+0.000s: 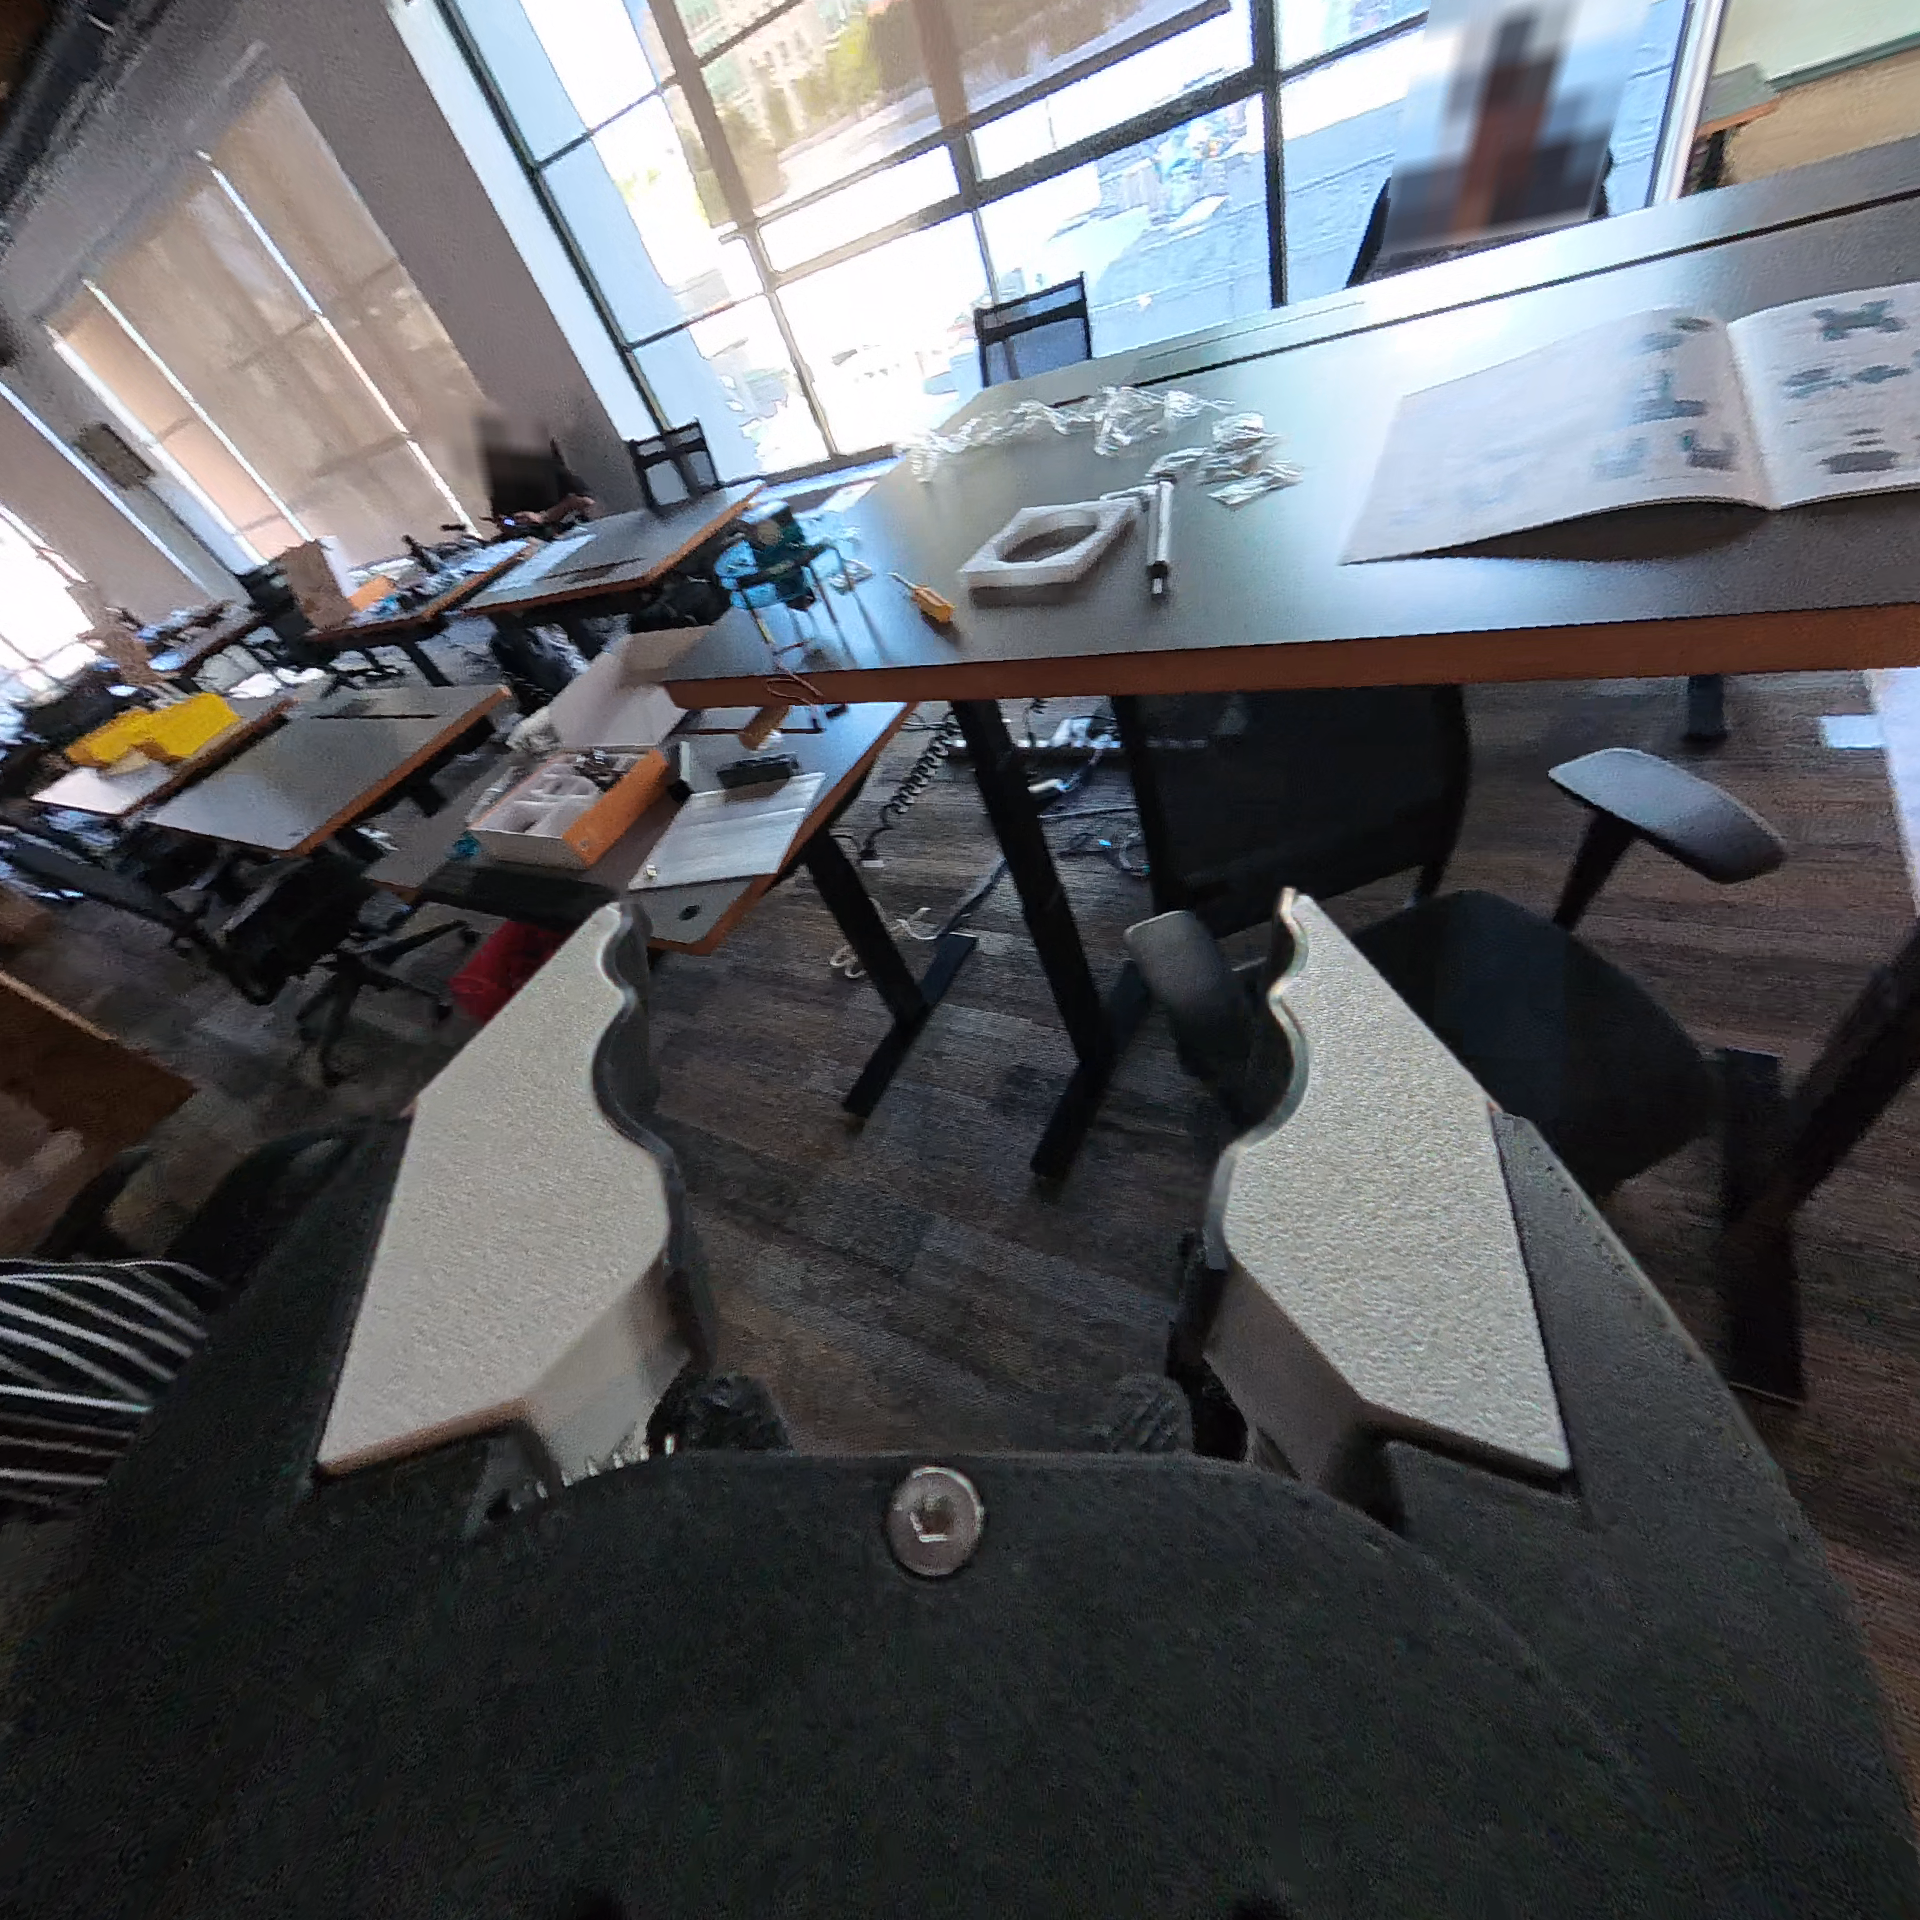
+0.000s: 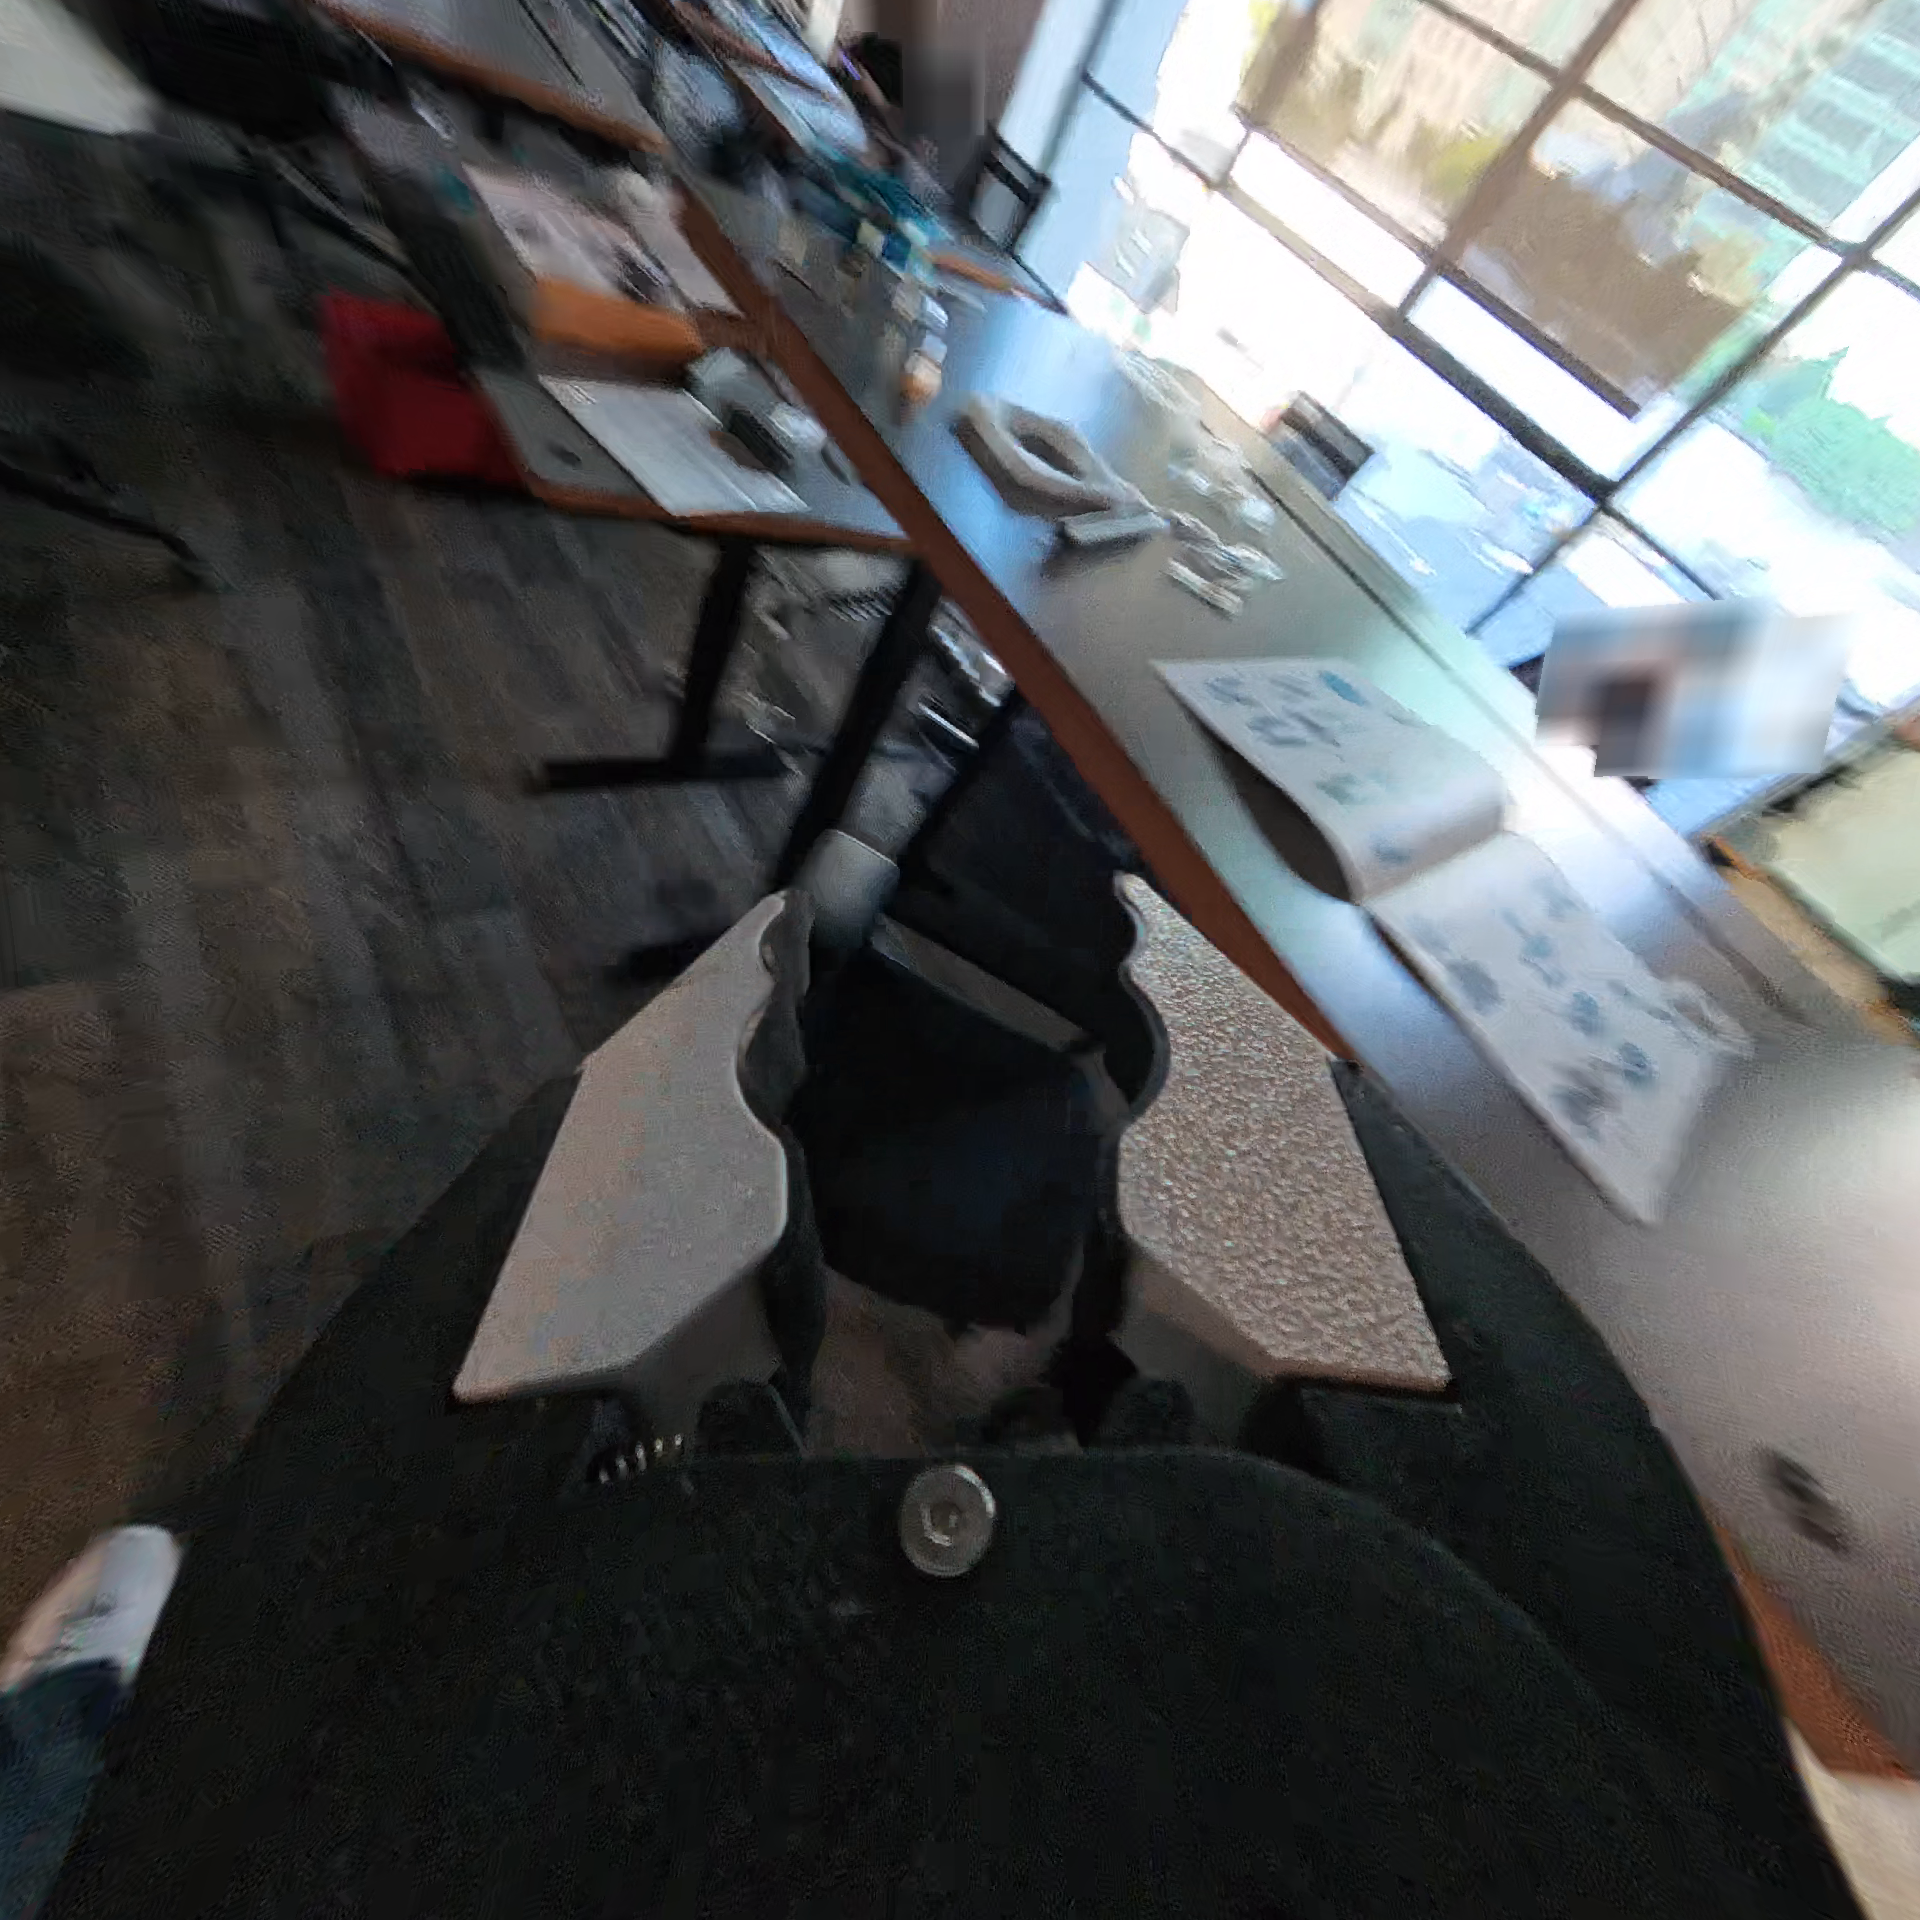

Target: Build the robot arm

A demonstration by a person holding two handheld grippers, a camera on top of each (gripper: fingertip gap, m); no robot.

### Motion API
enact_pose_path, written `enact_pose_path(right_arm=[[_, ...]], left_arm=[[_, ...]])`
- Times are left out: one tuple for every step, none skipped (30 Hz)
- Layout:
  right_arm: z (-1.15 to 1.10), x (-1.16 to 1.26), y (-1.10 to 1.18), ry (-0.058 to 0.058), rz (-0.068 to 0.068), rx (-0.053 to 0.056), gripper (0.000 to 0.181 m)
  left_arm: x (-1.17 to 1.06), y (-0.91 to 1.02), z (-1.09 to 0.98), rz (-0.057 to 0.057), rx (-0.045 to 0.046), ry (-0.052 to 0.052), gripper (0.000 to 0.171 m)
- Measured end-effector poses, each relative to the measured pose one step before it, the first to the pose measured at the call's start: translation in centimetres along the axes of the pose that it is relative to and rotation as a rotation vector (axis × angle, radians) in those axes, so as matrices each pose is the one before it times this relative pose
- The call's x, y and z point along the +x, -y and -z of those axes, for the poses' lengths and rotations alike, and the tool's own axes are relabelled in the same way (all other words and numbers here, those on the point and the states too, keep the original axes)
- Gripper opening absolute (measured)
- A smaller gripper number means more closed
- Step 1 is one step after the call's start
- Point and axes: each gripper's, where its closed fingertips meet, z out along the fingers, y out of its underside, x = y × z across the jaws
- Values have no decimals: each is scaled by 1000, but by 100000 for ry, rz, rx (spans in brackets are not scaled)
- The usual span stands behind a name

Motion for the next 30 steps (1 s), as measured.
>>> enact_pose_path(right_arm=[[116,2220,211,-6631,3944,-4392,55],[276,2314,790,-7443,4717,-1888,52],[389,2158,982,-6704,4340,-651,50],[409,1839,964,-5154,3430,-315,50],[410,1367,899,-2923,2777,248,49],[431,987,681,-1546,2163,267,47],[380,739,461,-1064,1810,122,47],[286,544,265,-773,1659,67,47],[173,370,139,-423,1414,48,47],[47,302,126,-545,905,465,47],[-74,198,92,-243,250,306,47],[-177,45,82,430,-297,338,47],[-239,-20,158,431,-501,629,47],[-302,-41,186,115,-259,640,47],[-359,-103,232,55,57,385,47],[-392,-182,253,396,-3,163,47],[-423,-218,339,427,-243,424,47],[-436,-216,402,266,-365,815,47],[-472,-288,367,411,-483,617,47],[-525,-358,357,641,-562,554,47],[-600,-401,350,612,-539,580,47],[-714,-457,306,664,-443,312,47],[-861,-554,230,930,-540,-53,47],[-1028,-797,198,2034,-532,17,47],[-1240,-1378,255,4761,26,944,49],[-1483,-1978,94,7379,-562,1843,52],[-1762,-2376,-391,8706,-3164,1486,56],[-2052,-2967,-975,11299,-3681,1603,61],[-2286,-3346,-1636,13507,-3073,1602,65],[-2396,-2737,-2315,11475,-4683,245,64]], left_arm=[[340,-898,-506,2539,-494,-2057,115],[-51,-1370,-635,3204,-1048,-1500,115],[-369,-1704,-716,2967,-1130,-1248,115],[-762,-1926,-688,2642,-1016,-360,114],[-1237,-2123,-497,2840,-1494,1356,114],[-1603,-2156,-191,2942,-1904,2789,114],[-1888,-1939,119,2510,-1614,4161,115],[-1955,-1514,379,1803,-839,4636,113],[-1764,-993,507,1364,47,3943,113],[-1623,-504,533,1158,567,3712,111],[-1548,-30,470,1162,1089,4000,111],[-1336,418,332,1327,1741,3453,111],[-1021,735,146,1733,2011,2239,110],[-656,947,-4,1796,2075,911,109],[-388,1033,-118,992,2153,210,109],[-262,985,-201,-395,1874,444,108],[-204,826,-264,-1507,1312,808,108],[-112,669,-268,-1740,1056,649,108],[8,509,-279,-1263,1092,-52,108],[95,325,-297,-662,901,-731,108],[94,91,-356,-279,571,-1116,108],[28,-104,-443,8,303,-1224,107],[-58,-300,-573,118,-14,-1334,107],[-107,-538,-778,-3,-435,-1811,105],[8,-829,-1037,3,-1140,-3289,102],[243,-1224,-1341,1142,-2464,-5356,96],[447,-1643,-1627,3628,-4184,-7221,96],[762,-1856,-1821,5593,-5138,-9946,96],[597,-1696,-1879,6176,-4521,-10355,96],[-39,-1171,-1722,4866,-1912,-7769,95]])
